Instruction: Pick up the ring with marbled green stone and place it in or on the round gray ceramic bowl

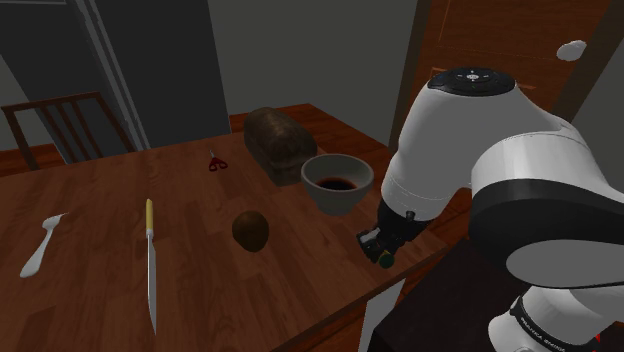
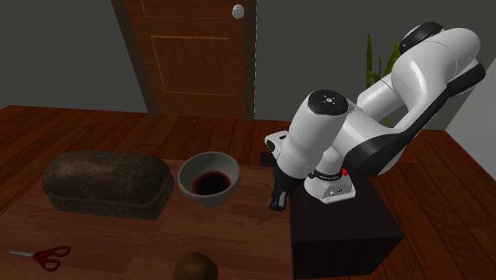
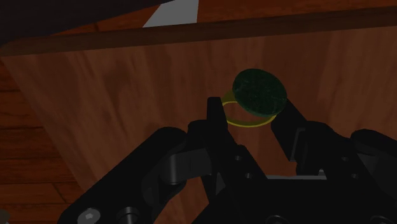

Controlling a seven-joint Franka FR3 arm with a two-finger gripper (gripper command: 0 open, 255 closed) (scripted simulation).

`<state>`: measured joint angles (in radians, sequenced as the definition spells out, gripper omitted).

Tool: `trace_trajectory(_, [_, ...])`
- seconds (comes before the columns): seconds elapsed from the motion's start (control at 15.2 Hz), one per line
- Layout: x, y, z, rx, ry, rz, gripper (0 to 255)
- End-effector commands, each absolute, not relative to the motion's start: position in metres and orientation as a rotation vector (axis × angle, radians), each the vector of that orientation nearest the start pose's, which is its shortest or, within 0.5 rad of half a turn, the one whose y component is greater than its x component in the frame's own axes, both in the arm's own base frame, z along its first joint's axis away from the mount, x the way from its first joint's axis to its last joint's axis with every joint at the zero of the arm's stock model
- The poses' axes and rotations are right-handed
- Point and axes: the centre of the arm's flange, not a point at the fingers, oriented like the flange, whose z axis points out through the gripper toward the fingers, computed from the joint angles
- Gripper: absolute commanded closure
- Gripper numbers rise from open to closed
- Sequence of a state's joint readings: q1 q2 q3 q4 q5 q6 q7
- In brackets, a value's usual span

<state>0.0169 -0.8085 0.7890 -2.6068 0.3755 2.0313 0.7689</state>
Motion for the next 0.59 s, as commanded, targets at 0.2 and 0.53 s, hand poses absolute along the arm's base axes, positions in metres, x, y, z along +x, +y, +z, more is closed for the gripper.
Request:
trace_trajectory(0.2, [0.2424,0.28,0.4353,-3.181,0.448,-0.325,255])
trace_trajectory(0.53, [0.2423,0.28,0.4405,-3.181,0.448,-0.325,255])
